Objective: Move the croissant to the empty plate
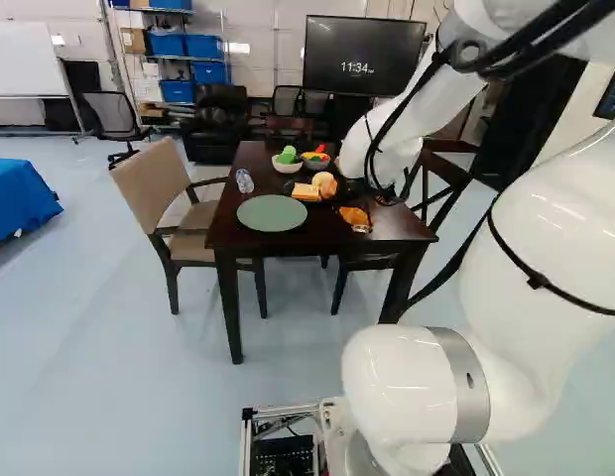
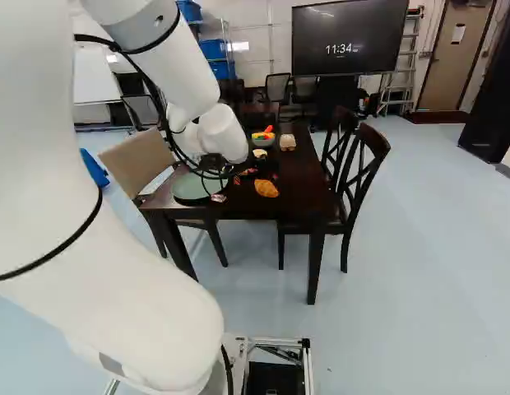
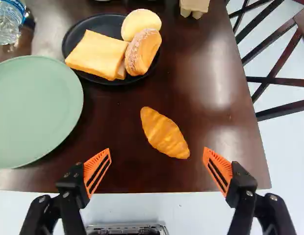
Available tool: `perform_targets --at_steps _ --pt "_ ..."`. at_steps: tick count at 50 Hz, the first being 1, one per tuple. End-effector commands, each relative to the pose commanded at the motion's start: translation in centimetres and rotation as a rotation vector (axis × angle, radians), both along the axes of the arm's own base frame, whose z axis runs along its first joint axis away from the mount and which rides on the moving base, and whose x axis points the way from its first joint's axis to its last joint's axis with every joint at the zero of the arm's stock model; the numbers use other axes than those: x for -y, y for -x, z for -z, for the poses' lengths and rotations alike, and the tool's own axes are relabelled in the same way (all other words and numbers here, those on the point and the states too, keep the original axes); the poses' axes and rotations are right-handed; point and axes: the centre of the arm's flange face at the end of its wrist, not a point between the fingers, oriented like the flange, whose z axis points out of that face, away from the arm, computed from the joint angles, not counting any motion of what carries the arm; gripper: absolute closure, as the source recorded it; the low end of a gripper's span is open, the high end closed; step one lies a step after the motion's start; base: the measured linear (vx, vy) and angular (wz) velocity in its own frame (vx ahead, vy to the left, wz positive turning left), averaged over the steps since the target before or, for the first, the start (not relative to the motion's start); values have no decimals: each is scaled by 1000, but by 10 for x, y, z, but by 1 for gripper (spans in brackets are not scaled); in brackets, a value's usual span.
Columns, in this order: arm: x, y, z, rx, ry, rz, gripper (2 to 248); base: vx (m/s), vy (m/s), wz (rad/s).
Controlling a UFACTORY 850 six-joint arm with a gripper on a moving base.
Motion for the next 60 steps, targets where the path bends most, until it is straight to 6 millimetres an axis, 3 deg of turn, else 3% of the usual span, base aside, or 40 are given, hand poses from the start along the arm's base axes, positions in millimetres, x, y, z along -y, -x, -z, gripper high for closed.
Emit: perform_targets --at_steps 33,60 --pt "7 -27 -30 -213 94 -18 3 0 0 0" --pt "10 -69 -26 -348 123 -14 3 0 0 0"
